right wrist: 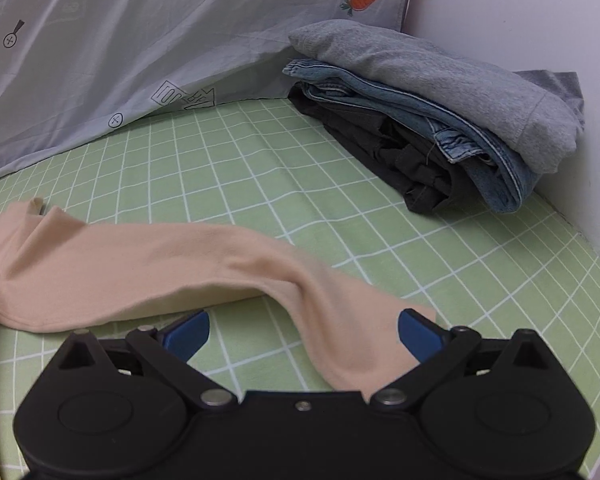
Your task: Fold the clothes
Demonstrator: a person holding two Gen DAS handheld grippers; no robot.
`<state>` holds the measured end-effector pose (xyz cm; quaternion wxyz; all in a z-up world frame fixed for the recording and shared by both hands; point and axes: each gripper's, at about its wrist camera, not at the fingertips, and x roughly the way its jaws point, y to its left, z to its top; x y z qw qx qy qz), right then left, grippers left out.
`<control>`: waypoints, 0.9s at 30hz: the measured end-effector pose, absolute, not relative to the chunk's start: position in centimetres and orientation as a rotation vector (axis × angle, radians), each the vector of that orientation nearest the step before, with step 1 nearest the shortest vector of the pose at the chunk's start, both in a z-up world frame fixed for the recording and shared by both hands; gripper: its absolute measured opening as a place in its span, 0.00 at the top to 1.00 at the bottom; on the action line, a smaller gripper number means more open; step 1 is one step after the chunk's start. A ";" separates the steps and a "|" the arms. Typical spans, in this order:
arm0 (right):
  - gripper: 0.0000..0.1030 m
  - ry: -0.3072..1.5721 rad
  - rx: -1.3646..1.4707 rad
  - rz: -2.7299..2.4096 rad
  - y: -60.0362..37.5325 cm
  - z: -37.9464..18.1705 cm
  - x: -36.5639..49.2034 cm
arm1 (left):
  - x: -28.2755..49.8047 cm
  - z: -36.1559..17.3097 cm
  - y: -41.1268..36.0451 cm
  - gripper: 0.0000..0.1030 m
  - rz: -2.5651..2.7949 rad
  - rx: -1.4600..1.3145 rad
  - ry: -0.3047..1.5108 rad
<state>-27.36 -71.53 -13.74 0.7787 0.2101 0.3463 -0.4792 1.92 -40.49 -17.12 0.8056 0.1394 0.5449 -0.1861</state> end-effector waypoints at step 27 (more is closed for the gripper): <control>0.71 0.640 0.585 -1.139 -73.8 -16.3 -31.6 | 1.7 -16.6 -41.3 0.00 -0.313 0.252 1.218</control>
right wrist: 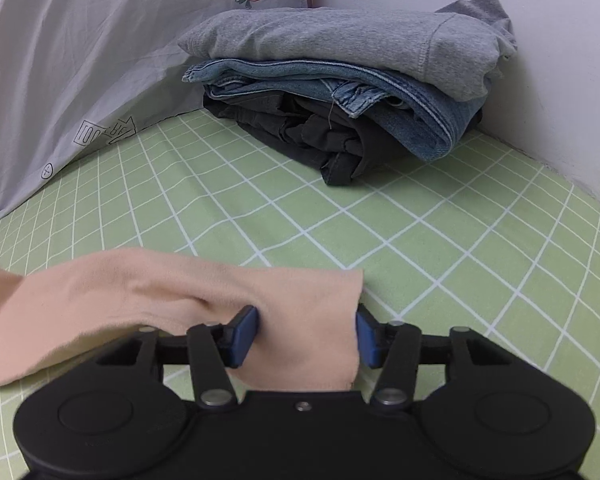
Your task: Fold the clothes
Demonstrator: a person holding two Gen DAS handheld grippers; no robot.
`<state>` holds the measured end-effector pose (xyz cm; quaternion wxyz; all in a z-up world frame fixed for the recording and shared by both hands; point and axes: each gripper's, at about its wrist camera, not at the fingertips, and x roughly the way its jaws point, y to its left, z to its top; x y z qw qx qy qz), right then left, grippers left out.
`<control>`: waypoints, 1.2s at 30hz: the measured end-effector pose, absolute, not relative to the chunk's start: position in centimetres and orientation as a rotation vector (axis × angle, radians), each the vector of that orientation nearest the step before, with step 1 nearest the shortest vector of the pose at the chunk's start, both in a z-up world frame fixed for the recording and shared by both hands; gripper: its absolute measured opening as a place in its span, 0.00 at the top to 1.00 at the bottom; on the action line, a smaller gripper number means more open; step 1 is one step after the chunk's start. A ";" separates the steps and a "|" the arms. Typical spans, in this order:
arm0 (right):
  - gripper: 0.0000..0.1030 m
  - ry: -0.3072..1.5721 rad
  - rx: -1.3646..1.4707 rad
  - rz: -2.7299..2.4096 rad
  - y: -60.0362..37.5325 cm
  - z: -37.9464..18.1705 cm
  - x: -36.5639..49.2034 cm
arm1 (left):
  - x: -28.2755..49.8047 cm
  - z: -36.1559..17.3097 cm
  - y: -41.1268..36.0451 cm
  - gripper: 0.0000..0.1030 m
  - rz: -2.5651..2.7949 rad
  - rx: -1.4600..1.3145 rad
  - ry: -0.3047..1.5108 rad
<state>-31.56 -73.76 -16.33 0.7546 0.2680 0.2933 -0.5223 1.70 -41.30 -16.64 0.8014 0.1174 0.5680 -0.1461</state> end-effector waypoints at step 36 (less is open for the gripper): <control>0.92 0.682 0.538 -0.530 -73.8 -12.6 -12.7 | 3.2 -16.6 -42.2 0.00 -0.387 0.287 1.173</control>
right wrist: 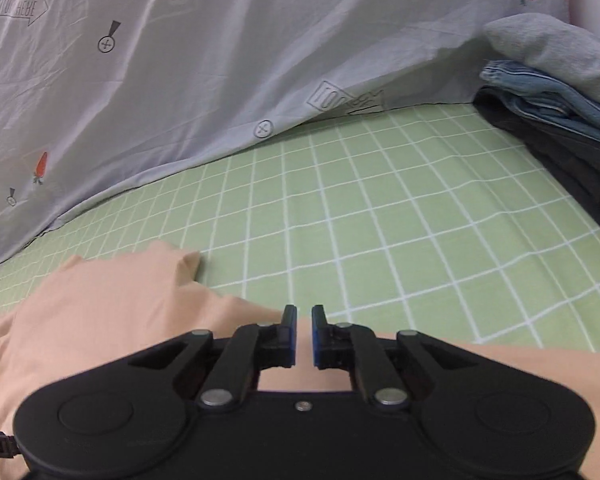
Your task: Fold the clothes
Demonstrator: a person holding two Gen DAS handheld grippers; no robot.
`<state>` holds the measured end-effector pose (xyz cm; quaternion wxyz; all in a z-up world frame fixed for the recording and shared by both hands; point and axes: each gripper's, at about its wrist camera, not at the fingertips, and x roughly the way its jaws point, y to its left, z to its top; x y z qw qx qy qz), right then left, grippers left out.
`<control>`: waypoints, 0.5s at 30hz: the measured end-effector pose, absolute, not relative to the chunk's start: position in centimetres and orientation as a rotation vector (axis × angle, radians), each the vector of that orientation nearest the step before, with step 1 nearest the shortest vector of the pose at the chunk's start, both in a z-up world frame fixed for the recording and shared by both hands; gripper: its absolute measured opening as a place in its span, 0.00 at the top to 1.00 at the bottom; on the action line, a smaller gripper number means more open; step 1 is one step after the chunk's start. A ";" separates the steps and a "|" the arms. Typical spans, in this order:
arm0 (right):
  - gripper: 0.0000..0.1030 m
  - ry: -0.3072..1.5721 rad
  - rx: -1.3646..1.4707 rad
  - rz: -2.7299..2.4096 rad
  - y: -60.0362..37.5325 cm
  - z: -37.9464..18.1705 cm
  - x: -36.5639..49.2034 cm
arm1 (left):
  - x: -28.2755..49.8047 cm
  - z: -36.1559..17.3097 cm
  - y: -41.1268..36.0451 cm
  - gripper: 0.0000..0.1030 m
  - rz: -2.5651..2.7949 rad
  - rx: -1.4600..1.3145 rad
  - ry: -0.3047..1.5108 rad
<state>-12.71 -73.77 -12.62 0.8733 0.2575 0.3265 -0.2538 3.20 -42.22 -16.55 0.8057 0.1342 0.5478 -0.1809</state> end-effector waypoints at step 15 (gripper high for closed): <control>0.95 0.673 0.546 -0.392 -73.8 -14.5 -2.7 | 3.9 -16.7 -43.2 0.00 -0.433 0.304 1.119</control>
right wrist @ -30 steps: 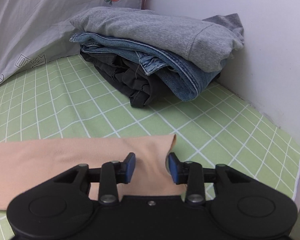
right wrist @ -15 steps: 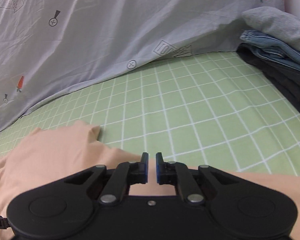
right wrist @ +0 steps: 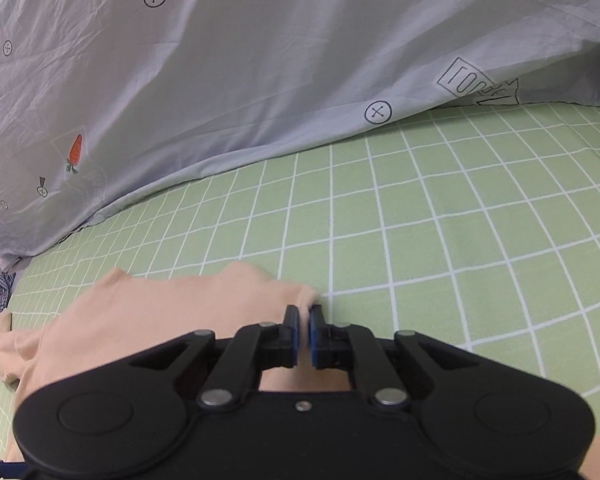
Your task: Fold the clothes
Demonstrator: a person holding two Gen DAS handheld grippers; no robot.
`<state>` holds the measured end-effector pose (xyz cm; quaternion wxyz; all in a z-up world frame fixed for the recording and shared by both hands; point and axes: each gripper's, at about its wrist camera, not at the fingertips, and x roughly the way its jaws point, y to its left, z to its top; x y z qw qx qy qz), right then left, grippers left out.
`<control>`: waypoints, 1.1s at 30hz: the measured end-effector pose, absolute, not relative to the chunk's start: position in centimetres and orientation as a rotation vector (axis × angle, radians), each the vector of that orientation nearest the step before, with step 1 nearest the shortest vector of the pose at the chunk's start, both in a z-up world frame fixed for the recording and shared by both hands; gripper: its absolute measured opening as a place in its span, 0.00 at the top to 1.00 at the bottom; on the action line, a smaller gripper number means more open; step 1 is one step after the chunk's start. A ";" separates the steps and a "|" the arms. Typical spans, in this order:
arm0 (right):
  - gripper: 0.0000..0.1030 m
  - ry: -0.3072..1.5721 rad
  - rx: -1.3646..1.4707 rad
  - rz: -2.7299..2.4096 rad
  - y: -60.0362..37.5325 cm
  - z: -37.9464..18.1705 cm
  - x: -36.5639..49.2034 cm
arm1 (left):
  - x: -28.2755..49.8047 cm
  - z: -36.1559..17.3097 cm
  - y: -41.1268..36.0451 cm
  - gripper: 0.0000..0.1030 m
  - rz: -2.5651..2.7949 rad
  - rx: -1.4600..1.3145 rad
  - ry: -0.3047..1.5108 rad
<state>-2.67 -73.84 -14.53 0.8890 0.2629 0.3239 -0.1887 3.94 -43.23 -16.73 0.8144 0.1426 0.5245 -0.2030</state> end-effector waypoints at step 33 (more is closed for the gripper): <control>0.49 0.852 0.458 -0.345 -56.6 -12.1 -17.8 | 0.0 -14.0 -26.6 0.06 -0.256 0.177 0.999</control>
